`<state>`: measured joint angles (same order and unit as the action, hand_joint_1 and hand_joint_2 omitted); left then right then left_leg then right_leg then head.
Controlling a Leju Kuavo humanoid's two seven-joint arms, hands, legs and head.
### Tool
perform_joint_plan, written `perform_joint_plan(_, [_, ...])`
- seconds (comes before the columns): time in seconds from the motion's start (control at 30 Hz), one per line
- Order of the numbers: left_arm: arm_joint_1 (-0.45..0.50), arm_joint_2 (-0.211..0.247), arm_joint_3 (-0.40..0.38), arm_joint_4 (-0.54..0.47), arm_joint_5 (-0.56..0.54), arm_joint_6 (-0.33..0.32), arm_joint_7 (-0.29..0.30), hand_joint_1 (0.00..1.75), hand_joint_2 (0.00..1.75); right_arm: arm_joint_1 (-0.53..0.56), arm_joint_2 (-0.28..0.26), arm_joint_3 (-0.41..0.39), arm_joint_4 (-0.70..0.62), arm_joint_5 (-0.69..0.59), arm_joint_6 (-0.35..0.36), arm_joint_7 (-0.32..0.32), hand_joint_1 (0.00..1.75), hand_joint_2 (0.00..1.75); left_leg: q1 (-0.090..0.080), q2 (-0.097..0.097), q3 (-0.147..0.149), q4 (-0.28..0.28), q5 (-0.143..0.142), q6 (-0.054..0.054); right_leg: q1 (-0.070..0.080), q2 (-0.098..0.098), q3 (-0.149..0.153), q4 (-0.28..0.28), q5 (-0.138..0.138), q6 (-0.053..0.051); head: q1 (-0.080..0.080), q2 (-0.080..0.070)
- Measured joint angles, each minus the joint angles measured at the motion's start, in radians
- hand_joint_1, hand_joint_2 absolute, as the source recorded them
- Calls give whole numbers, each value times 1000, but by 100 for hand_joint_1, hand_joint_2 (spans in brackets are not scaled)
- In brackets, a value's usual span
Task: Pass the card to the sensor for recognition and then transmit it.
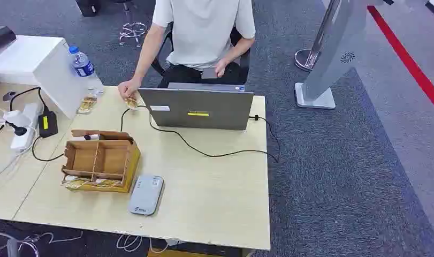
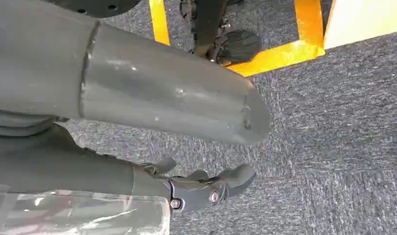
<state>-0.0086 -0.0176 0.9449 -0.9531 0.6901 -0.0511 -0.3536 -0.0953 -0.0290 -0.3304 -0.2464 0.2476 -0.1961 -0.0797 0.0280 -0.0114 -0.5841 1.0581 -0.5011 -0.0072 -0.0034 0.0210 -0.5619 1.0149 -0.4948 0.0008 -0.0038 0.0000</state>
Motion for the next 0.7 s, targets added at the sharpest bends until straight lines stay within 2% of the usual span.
perform_joint_plan(0.03, [-2,-10,0,-48,-6,1,-5,0,175,1,0,-2,0,2,0,0,0,175,1,0,0,0,0,0,0,0,0,0,0,0,1,0])
perform_joint_plan(0.2, [-40,-13,-16,-203,-46,30,-40,0,175,1,0,-13,0,17,0,0,0,175,0,0,0,0,1,0,0,0,0,1,1,0,0,0])
perform_joint_plan(0.4, [-116,2,-86,-378,-143,74,-98,0,175,-3,0,-18,0,43,7,5,0,175,-1,0,0,0,3,0,-1,0,-1,2,3,1,1,0])
perform_joint_plan(0.57, [-181,28,-176,-442,-275,137,-107,0,175,-4,0,-18,1,62,12,13,0,175,-1,0,0,0,4,0,-1,0,-1,2,3,2,2,0])
perform_joint_plan(0.7, [-239,48,-241,-449,-390,179,-96,0,175,-6,0,-19,1,76,19,17,0,175,-1,0,0,0,4,0,-1,0,-1,2,4,1,1,0])
